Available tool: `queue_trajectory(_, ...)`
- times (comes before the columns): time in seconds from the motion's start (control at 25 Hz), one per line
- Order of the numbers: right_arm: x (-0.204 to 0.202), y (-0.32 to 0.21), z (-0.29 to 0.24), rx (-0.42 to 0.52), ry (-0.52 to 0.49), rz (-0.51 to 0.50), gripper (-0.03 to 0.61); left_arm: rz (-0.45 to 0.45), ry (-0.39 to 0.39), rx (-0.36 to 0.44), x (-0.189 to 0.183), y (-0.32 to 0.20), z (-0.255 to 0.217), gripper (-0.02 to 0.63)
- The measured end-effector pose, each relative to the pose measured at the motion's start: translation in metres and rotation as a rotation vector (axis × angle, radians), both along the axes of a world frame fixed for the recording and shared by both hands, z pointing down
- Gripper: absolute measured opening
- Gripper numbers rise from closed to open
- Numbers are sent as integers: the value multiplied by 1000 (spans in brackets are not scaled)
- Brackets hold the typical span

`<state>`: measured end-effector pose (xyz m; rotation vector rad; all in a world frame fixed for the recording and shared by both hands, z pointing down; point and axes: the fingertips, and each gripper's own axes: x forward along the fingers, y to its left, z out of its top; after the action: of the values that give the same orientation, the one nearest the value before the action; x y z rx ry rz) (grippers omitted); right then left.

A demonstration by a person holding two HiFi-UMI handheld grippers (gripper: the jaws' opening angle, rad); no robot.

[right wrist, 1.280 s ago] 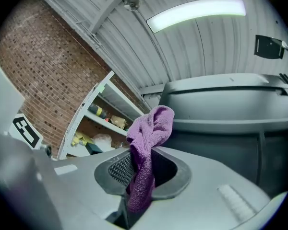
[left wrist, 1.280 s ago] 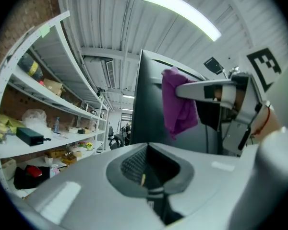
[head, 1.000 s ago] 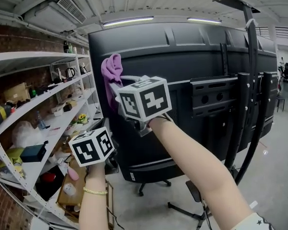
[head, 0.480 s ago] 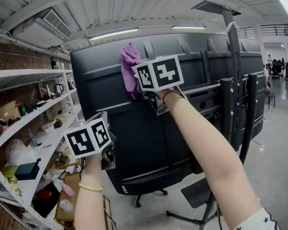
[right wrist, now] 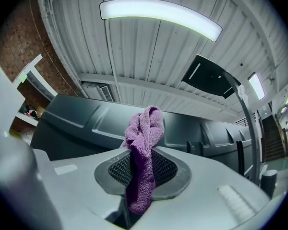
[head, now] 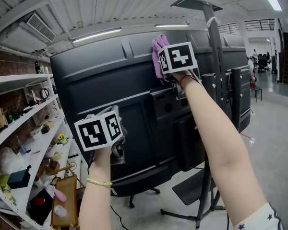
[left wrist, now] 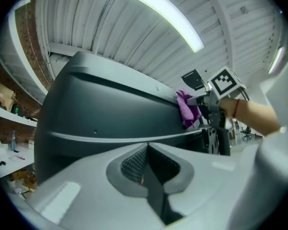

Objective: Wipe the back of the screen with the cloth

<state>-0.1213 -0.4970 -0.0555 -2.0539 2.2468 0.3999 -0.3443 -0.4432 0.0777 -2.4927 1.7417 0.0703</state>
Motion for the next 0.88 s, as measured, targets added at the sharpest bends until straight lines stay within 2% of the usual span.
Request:
queue_trajectory(0.08, 12, 2, 2, 2, -5, 22, 61, 4, -11, -6, 6, 0, 3, 8)
queue_trajectory(0.16, 15, 9, 1, 27, -22, 2, 62, 8, -14, -7, 8, 1, 4, 8)
queue_trajectory(0.4, -17, 77, 21, 163, -87, -192, 61, 51, 3, -32, 8, 19, 25, 8)
queue_trajectory(0.52, -32, 118, 53, 203, -70, -236, 61, 88, 24, -42, 13, 33, 50, 8)
queue_trajectory(0.64, -35, 153, 106, 220, 6, -217, 63, 100, -1, -40, 23, 50, 103, 8)
queue_trajectory(0.72, -31, 169, 157, 188, 41, -202, 63, 119, -27, -39, 36, 65, 147, 8)
queue_trajectory(0.88, -2, 191, 265, 81, -5, -192, 63, 202, -42, -51, 81, 95, 227, 8)
